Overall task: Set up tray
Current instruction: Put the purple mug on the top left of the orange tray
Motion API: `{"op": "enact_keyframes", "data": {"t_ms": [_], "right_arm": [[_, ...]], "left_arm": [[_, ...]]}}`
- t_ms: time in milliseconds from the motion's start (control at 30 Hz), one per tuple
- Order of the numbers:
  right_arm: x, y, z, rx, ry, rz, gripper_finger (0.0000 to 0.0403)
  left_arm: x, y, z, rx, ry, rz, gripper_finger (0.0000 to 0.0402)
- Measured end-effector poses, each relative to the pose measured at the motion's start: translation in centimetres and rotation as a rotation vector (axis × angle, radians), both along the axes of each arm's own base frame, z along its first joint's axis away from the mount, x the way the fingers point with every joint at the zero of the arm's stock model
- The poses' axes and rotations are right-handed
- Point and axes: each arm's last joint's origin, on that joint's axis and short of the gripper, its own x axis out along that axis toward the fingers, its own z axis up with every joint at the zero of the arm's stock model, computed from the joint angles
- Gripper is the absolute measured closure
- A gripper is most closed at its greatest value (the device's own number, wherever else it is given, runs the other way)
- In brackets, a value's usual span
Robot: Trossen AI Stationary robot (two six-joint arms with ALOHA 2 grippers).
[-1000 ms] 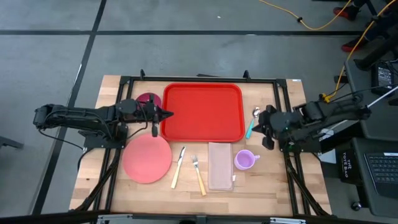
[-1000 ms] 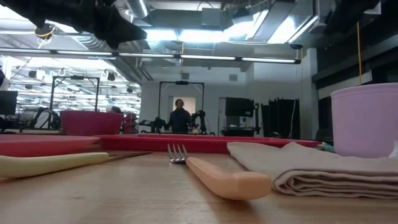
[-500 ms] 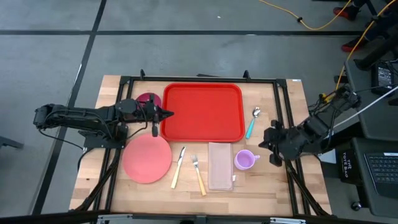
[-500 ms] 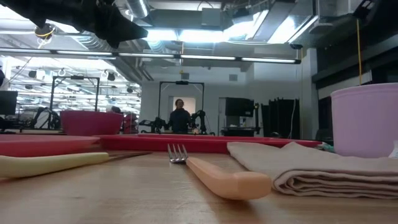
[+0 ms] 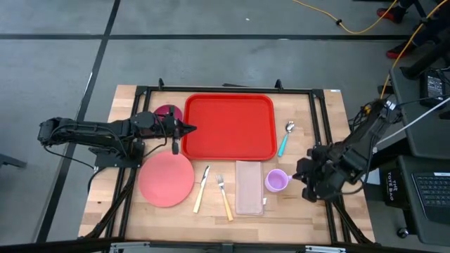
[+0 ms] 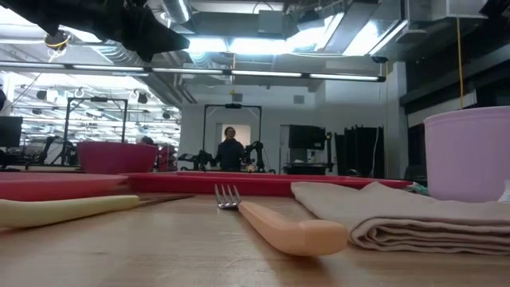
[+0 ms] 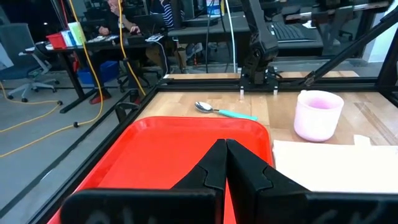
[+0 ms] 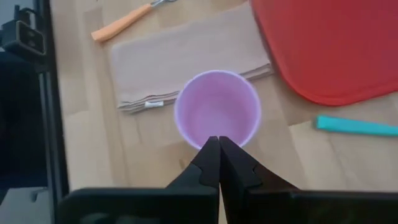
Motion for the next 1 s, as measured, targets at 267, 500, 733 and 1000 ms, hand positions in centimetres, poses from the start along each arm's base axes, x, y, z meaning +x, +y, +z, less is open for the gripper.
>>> {"op": "enact_keyframes", "data": {"t_ms": [267,500,733,1000], "right_arm": [[0.4,2.0,-0.4,-0.03,0.102,0.013,0.0397],[1.0,2.7,-1.3,-0.038,0.129,-0.039,0.0378],[1.2,3.0,-1.8,-0.054,0.145,-0.043,0.0387],[1.2,3.0,-1.9,-0.091,0.162,0.011,0.0377]], "left_arm": [[0.0,0.0,0.0,0.062,0.017,-0.011,0.0398],[0.0,0.0,0.0,0.121,0.029,-0.02,0.0398],[0.0,0.0,0.0,0.121,0.03,-0.021,0.0398],[0.0,0.0,0.0,0.121,0.027,-0.021,0.0398]]}}
